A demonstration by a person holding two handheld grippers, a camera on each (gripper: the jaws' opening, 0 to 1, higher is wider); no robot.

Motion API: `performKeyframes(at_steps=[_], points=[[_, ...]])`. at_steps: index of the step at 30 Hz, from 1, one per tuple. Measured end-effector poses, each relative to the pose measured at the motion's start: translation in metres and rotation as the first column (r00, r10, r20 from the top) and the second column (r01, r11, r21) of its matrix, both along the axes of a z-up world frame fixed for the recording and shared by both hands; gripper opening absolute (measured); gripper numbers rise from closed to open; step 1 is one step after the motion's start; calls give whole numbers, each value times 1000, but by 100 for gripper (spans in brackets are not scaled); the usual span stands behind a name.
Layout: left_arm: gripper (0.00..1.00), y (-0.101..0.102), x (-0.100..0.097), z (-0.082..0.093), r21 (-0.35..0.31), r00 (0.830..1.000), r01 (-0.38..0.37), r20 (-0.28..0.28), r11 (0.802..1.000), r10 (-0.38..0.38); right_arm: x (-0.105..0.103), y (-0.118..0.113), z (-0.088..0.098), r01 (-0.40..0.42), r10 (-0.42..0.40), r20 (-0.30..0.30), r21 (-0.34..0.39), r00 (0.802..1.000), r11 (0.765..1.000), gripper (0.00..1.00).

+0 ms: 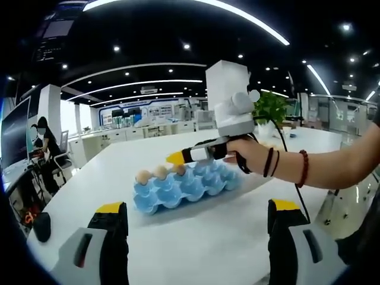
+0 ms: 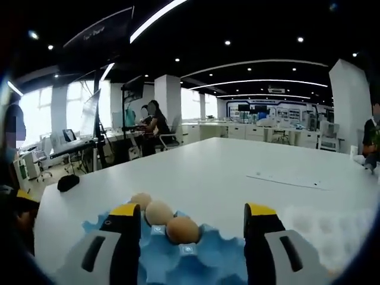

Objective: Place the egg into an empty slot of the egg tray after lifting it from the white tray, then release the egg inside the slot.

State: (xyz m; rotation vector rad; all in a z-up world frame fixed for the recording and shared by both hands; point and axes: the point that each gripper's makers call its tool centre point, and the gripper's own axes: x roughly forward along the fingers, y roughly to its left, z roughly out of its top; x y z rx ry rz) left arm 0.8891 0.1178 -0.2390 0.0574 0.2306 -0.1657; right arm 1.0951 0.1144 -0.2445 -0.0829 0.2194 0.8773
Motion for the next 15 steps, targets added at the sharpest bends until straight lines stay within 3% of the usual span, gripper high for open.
performKeyframes(at_steps=[15], points=[[100, -10, -3, 3, 10, 1000, 15, 9, 1000, -15, -3, -35, 1, 39, -39, 1, -12, 999, 999, 78]])
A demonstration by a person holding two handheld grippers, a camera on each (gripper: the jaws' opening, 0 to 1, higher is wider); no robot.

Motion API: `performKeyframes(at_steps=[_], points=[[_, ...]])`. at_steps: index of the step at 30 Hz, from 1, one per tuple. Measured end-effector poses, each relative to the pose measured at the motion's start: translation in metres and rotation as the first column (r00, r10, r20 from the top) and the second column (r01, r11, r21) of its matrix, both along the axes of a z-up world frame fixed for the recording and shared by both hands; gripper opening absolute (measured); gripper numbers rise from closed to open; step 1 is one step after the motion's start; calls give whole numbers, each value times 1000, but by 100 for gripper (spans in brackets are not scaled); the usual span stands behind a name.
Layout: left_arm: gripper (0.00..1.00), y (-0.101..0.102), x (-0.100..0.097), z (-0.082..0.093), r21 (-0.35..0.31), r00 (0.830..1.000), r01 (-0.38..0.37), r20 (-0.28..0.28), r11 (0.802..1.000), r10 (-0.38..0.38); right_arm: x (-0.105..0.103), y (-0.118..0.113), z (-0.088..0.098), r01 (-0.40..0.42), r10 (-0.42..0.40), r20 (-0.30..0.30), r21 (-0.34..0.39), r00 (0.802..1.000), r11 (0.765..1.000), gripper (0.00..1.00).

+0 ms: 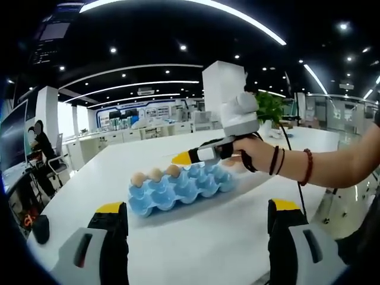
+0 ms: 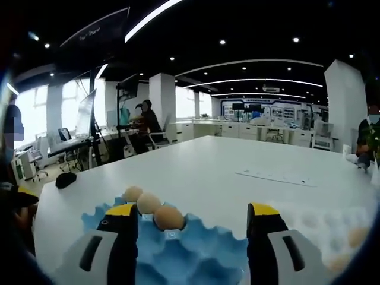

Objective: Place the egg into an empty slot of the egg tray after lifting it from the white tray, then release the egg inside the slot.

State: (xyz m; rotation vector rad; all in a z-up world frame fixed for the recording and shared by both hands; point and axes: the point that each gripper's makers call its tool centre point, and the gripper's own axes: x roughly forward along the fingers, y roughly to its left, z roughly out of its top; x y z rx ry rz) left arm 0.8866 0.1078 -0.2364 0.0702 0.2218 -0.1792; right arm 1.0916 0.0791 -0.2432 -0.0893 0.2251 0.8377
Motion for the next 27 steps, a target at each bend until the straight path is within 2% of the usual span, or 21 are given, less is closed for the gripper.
performKeyframes(at_steps=[6, 8, 17, 27], points=[[100, -2, 2, -1, -5, 1000, 2, 2, 1000, -2, 1, -14, 1, 16, -16, -11, 5, 1000, 1000, 78], [100, -2, 4, -2, -4, 1000, 3, -1, 1000, -3, 8, -21, 2, 27, -27, -8, 7, 1000, 1000, 78], [100, -7, 10, -1, -13, 1000, 3, 3, 1000, -3, 17, -53, 2, 74, -73, 25, -40, 997, 996, 77], [100, -12, 12, -2, -1, 1000, 3, -8, 1000, -3, 32, -89, 12, 151, -151, 19, 4, 988, 988, 77]])
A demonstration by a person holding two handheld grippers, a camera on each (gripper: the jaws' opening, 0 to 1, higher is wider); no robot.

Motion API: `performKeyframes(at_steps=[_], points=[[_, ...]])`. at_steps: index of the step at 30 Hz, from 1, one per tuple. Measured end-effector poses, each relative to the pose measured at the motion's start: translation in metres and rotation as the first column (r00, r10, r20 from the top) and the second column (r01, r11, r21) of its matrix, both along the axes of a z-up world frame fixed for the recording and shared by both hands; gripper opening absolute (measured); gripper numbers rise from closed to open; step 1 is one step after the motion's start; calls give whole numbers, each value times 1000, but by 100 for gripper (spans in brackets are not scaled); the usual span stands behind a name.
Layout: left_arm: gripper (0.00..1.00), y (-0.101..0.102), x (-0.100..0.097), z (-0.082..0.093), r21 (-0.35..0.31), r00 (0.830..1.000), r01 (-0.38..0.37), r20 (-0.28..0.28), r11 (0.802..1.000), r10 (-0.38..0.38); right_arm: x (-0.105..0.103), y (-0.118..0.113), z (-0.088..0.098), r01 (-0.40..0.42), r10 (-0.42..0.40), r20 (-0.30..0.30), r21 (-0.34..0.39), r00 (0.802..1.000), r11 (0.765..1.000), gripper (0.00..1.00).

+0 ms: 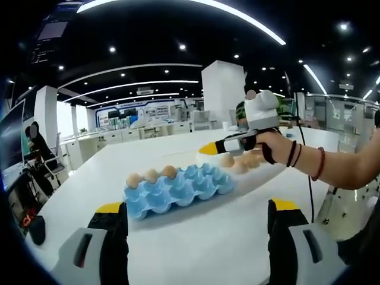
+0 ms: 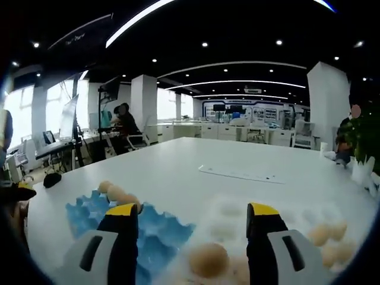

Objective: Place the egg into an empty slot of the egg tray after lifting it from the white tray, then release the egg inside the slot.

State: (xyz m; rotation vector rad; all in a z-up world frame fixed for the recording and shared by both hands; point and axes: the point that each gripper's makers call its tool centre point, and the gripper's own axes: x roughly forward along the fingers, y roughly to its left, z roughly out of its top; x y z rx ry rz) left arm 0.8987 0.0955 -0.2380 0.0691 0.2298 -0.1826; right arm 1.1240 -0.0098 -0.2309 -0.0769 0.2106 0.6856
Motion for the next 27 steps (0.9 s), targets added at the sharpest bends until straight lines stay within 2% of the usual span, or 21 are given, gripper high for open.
performKeyframes(at_steps=[8, 27], points=[[100, -5, 1, 3, 7, 1000, 1, 2, 1000, -1, 5, -22, -3, 46, -46, -10, -18, 999, 999, 78], [99, -9, 7, 3, 7, 1000, 9, 5, 1000, -9, 18, -95, -5, 189, -189, -21, -15, 982, 982, 75]])
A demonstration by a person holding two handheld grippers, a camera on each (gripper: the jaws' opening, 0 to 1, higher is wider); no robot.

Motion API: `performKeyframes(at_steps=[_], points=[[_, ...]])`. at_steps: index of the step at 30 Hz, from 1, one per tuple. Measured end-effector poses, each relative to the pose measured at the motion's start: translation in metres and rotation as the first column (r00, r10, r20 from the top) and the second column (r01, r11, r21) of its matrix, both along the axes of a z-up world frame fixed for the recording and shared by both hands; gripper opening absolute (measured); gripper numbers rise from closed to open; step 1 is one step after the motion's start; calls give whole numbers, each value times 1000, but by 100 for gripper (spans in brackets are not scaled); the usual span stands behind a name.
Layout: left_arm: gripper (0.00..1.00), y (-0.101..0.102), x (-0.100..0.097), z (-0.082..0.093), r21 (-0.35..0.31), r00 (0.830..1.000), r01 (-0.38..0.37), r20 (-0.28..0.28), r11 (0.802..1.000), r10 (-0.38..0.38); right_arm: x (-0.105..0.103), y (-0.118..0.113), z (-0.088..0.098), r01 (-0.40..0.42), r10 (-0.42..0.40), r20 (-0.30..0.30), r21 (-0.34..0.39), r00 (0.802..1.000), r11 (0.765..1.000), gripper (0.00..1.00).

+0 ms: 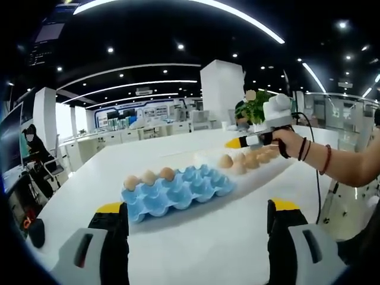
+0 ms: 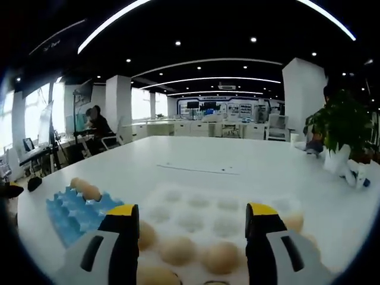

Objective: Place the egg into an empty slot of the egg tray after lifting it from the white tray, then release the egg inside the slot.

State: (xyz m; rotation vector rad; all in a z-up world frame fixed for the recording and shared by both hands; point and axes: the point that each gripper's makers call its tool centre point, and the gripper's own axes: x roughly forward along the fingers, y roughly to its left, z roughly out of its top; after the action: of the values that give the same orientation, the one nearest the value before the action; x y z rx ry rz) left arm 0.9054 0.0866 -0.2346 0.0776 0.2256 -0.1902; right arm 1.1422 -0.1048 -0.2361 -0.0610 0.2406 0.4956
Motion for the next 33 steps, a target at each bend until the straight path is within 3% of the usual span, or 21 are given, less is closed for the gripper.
performKeyframes(at_steps=[14, 21, 29, 33], points=[[99, -6, 3, -3, 2, 1000, 8, -10, 1000, -8, 14, -46, -11, 74, -74, -29, 5, 997, 997, 71], [99, -7, 4, -6, 3, 1000, 2, -18, 1000, -2, 25, -63, -18, 104, -104, -42, -4, 994, 995, 63], [99, -6, 4, -10, 3, 1000, -6, -30, 1000, 6, 33, -81, -33, 163, -158, -107, 32, 982, 986, 50], [99, -6, 5, -11, -1, 1000, -6, -29, 1000, 6, 37, -84, -33, 168, -167, -108, -1, 980, 986, 45]])
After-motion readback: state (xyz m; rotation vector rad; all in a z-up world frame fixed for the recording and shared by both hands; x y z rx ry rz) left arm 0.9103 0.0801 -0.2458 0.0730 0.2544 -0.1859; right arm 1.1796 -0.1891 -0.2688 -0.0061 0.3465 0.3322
